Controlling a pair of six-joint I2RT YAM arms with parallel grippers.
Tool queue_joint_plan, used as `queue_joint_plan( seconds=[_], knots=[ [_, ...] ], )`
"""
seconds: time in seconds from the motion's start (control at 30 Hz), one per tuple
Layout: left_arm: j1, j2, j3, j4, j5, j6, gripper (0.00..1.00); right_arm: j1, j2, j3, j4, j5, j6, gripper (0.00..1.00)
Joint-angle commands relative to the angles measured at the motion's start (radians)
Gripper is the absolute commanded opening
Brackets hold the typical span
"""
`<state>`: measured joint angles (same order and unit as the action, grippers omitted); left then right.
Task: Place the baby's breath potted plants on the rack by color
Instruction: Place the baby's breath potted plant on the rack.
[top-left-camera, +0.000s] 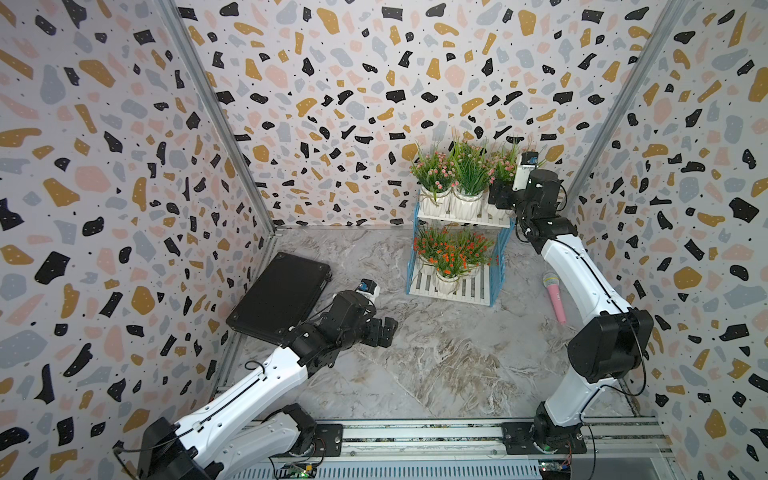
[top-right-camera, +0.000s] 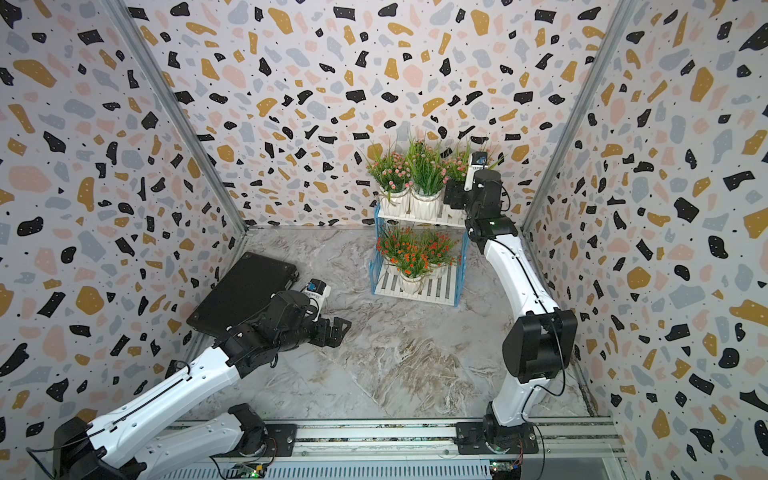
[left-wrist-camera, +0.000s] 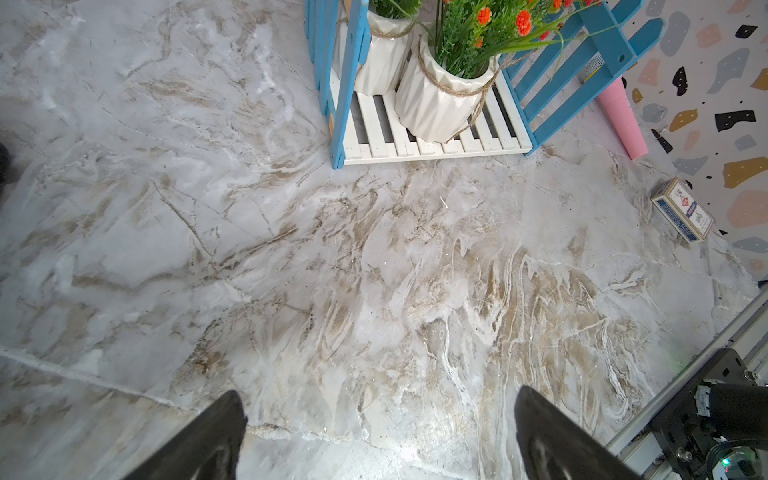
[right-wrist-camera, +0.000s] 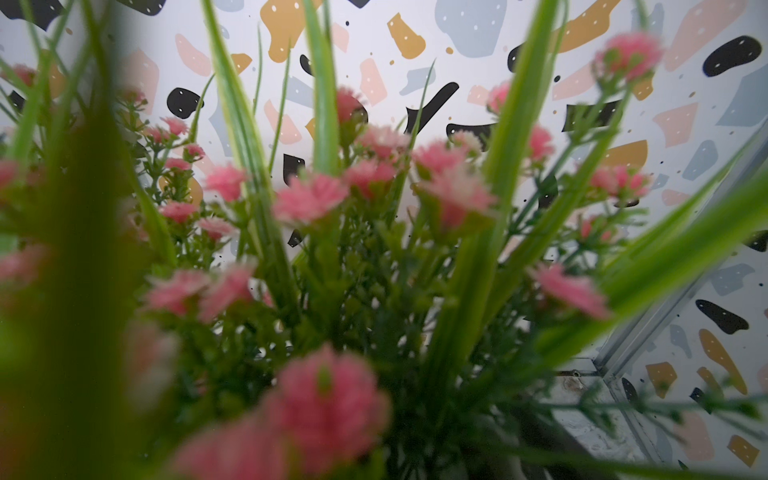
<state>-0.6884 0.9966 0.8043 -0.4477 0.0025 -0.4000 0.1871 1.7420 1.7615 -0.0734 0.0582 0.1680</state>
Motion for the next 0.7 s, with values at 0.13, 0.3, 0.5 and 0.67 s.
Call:
queue_joint_plan(
  seconds=[0.13, 0.3, 0.5, 0.67],
  knots=[
    [-0.003, 0.009, 0.006, 0.035, 0.007, 0.016, 0.99, -0.003, -0.01, 0.01, 0.086, -0.027, -0.003, 0.81],
    [-0.002, 0.009, 0.01, 0.031, 0.004, 0.018, 0.99, -0.003, -0.007, 0.008, 0.088, -0.043, -0.007, 0.99],
    [-0.003, 0.012, 0.011, 0.031, 0.005, 0.018, 0.99, -0.002, -0.006, 0.018, 0.088, -0.049, -0.009, 1.0],
    [-0.003, 0.011, 0.013, 0.03, 0.006, 0.018, 0.99, -0.002, -0.017, 0.014, 0.096, -0.05, -0.015, 1.0]
  ],
)
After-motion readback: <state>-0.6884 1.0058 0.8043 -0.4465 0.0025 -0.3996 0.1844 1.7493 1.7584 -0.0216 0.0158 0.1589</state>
